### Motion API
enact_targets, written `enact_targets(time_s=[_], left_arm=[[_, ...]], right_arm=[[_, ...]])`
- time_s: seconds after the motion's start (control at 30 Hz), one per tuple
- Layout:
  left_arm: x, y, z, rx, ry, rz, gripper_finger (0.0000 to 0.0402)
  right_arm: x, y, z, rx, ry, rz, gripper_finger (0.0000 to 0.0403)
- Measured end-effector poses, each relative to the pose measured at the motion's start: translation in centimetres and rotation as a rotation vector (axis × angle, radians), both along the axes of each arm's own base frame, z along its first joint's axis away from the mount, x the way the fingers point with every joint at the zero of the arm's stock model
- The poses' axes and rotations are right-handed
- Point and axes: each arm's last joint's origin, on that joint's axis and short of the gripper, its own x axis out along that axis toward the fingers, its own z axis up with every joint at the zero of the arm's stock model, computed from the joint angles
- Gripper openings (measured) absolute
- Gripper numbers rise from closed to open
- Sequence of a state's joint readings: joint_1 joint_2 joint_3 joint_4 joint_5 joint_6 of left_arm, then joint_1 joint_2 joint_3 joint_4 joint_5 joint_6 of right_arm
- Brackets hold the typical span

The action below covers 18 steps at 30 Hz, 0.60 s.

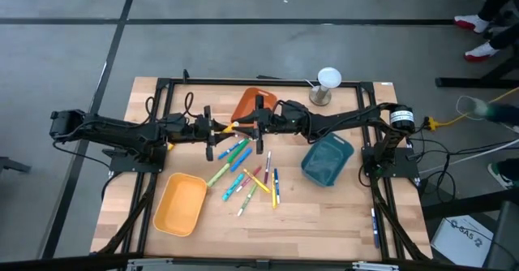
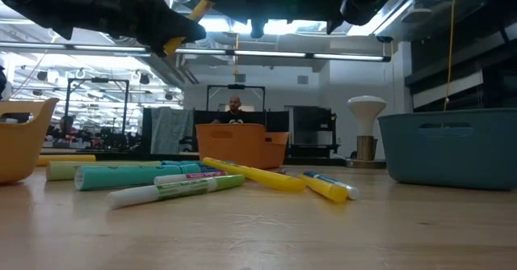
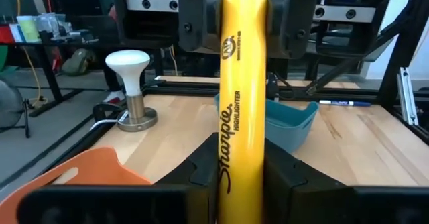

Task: Pick & Place Markers
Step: Put the right yellow highlighter pen into the orange bin

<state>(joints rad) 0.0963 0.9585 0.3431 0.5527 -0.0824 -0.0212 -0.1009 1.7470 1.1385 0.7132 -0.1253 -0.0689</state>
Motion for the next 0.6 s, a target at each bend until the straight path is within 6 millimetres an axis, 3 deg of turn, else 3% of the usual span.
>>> enact_targets(time_s=[0.23, 0.6], left_arm=[[0.0, 0.0, 0.0, -0.077, -0.011, -0.003, 0.0112], [0.0, -0.1, 0.0, -0.154, -0.022, -0.045, 0.0217]], right_arm=[[0.0, 0.0, -0.4, -0.001, 0.040, -0.001, 0.0078], [0.1, 0.0, -1.4, 0.003, 0.141, -0.019, 0.0078]])
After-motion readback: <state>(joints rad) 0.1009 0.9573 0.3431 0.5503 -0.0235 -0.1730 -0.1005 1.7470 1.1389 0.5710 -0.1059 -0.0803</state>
